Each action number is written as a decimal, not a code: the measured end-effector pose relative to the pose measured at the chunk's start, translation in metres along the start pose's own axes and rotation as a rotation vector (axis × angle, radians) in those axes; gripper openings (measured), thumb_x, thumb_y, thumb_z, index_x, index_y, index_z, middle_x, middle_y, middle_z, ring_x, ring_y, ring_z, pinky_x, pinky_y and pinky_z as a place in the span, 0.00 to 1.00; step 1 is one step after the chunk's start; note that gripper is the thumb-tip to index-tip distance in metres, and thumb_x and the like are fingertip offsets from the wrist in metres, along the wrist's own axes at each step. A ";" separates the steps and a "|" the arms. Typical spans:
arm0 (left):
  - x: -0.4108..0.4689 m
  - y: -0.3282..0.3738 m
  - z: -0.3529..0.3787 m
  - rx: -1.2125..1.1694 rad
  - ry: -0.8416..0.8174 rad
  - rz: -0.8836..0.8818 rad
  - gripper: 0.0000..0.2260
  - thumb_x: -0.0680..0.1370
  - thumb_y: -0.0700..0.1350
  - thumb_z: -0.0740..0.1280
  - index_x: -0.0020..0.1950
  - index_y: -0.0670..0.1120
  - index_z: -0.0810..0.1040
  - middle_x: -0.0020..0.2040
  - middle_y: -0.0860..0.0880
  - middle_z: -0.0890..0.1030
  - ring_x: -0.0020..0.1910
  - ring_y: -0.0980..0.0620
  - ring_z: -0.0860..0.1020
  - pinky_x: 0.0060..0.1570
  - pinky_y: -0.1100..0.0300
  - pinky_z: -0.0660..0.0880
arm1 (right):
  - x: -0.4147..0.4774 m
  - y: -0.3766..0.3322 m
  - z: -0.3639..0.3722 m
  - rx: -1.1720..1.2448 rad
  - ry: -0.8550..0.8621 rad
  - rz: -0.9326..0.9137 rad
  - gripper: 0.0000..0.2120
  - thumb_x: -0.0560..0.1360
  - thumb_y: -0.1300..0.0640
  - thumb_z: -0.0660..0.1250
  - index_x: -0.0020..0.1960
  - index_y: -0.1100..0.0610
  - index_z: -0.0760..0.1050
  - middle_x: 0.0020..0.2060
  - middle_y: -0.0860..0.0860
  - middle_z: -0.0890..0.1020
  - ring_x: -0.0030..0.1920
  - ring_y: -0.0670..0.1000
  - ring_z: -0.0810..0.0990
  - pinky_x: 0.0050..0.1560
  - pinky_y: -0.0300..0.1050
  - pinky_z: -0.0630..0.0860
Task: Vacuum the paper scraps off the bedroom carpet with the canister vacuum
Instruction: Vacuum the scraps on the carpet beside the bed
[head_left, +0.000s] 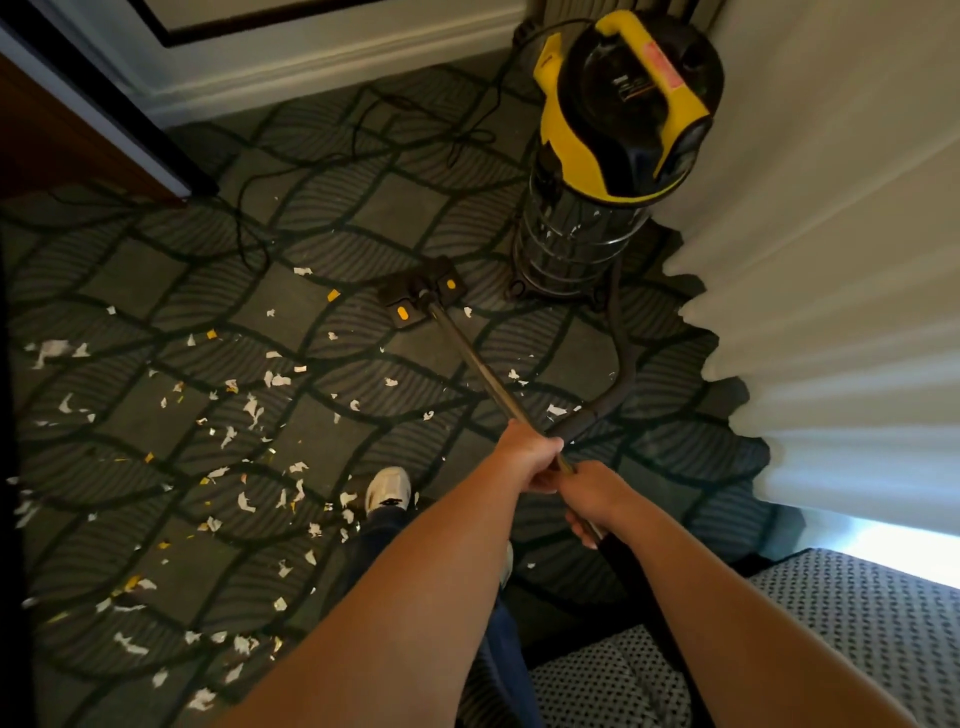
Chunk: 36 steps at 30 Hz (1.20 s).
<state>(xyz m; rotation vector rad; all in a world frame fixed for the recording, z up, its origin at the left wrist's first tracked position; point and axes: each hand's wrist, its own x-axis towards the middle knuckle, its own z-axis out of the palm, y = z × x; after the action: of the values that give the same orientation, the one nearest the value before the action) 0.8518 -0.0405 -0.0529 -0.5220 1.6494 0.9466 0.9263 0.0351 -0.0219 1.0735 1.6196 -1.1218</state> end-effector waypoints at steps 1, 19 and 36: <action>-0.002 0.005 0.006 -0.037 -0.024 -0.014 0.19 0.78 0.43 0.67 0.66 0.41 0.68 0.54 0.42 0.78 0.39 0.48 0.79 0.28 0.55 0.79 | -0.001 0.000 -0.011 -0.032 0.000 0.005 0.18 0.80 0.48 0.61 0.48 0.64 0.74 0.29 0.56 0.76 0.26 0.52 0.73 0.29 0.44 0.72; 0.022 0.188 0.073 -0.029 0.001 -0.092 0.10 0.79 0.41 0.63 0.40 0.39 0.73 0.49 0.36 0.81 0.33 0.47 0.78 0.46 0.52 0.81 | 0.031 -0.079 -0.210 -0.175 -0.102 0.092 0.16 0.77 0.48 0.65 0.51 0.62 0.74 0.29 0.55 0.73 0.26 0.51 0.70 0.27 0.39 0.68; 0.028 0.272 0.226 -0.373 0.075 -0.140 0.05 0.77 0.41 0.63 0.43 0.39 0.74 0.41 0.40 0.78 0.46 0.40 0.82 0.49 0.48 0.81 | 0.058 -0.058 -0.392 -0.683 -0.211 -0.037 0.20 0.80 0.44 0.59 0.50 0.61 0.77 0.30 0.58 0.77 0.23 0.53 0.73 0.29 0.46 0.73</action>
<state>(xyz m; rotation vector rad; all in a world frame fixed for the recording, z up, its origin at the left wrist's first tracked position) 0.7740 0.3031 -0.0095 -0.9230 1.4847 1.1473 0.7873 0.4083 0.0199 0.4620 1.6687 -0.5935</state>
